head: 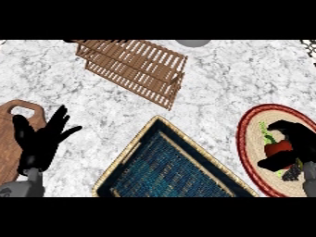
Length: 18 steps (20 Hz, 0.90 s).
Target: Pick the bell pepper from the placemat and place it in the tiered shelf
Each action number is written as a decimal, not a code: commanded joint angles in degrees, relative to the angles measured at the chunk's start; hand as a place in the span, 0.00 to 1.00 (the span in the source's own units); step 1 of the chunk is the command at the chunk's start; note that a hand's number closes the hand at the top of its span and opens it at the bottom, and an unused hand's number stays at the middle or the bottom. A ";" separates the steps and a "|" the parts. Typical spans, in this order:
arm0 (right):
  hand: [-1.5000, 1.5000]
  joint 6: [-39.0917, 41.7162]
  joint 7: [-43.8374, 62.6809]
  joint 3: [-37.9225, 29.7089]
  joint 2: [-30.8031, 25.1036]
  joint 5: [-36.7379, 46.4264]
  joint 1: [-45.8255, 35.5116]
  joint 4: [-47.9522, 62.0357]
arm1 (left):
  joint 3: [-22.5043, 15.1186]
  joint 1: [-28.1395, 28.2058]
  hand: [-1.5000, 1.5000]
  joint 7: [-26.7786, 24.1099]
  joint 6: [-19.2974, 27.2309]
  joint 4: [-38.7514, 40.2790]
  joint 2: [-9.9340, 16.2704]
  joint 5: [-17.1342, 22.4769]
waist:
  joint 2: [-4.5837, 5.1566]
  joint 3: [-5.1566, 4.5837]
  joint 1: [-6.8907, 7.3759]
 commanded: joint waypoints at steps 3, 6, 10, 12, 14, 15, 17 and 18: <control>1.00 -3.11 -8.19 1.48 4.85 2.17 0.86 5.37 | -1.36 2.05 0.50 3.28 0.68 -2.49 -1.80 -0.82 | 0.47 0.08 0.01; 1.00 0.51 -3.57 0.06 4.94 1.57 -0.18 -1.86 | -0.05 1.82 0.50 0.90 -1.53 0.75 -1.35 -0.95 | 0.43 0.02 -0.33; 1.00 -3.98 -6.76 2.16 7.01 4.80 1.89 -5.90 | -1.43 4.30 0.50 -2.21 -0.84 1.60 -3.08 -3.09 | 0.40 0.02 -0.34; 1.00 -1.92 4.50 7.06 12.59 8.14 -4.84 -10.54 | 0.53 1.61 0.50 1.27 -1.58 0.45 -0.82 -1.22 | 0.37 -0.06 0.30; 1.00 -5.99 11.03 14.01 23.84 12.55 -8.71 -8.20 | -0.46 0.15 0.50 0.72 -2.42 0.77 -1.07 -1.35 | 0.72 -0.27 3.02; 1.00 -7.46 13.07 14.85 27.04 14.14 -11.18 -5.81 | -1.35 -0.12 0.50 1.36 -2.56 0.62 -1.04 -1.88 | 1.08 -0.26 4.56; 1.00 -8.71 16.17 16.07 29.16 13.18 -14.71 -4.48 | -2.66 -1.37 0.50 0.99 -3.39 0.24 -1.88 -1.80 | 1.69 -0.41 7.16; 1.00 -11.34 18.24 16.55 29.28 13.38 -17.09 -4.25 | -3.46 -1.13 0.50 1.45 -3.28 0.13 -2.48 -1.98 | 1.52 -0.27 7.84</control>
